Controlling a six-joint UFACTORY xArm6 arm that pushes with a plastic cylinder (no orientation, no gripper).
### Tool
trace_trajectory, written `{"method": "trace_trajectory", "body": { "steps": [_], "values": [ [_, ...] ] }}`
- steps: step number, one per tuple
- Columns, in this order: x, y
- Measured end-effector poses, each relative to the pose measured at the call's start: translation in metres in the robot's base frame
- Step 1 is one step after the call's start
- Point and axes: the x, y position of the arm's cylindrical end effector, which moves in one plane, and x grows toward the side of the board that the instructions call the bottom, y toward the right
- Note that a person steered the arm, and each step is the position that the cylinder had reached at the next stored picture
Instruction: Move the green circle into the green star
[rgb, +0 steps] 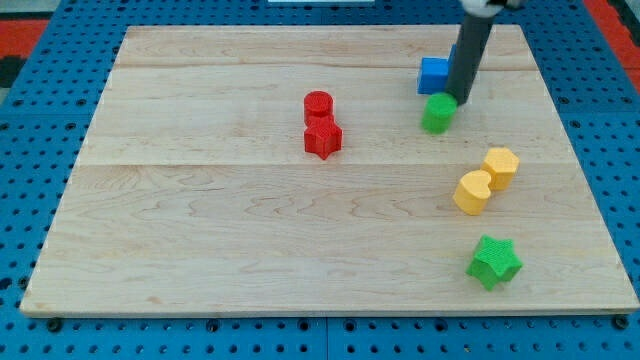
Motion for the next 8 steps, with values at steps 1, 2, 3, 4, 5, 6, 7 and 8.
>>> {"method": "trace_trajectory", "body": {
  "steps": [1,2,3,4,5,6,7,8],
  "values": [
    [0.067,-0.038],
    [0.044,-0.040],
    [0.053,-0.059],
    [0.124,-0.110],
    [0.122,-0.126],
    [0.124,-0.171],
    [0.176,-0.191],
    [0.181,-0.112]
  ]
}}
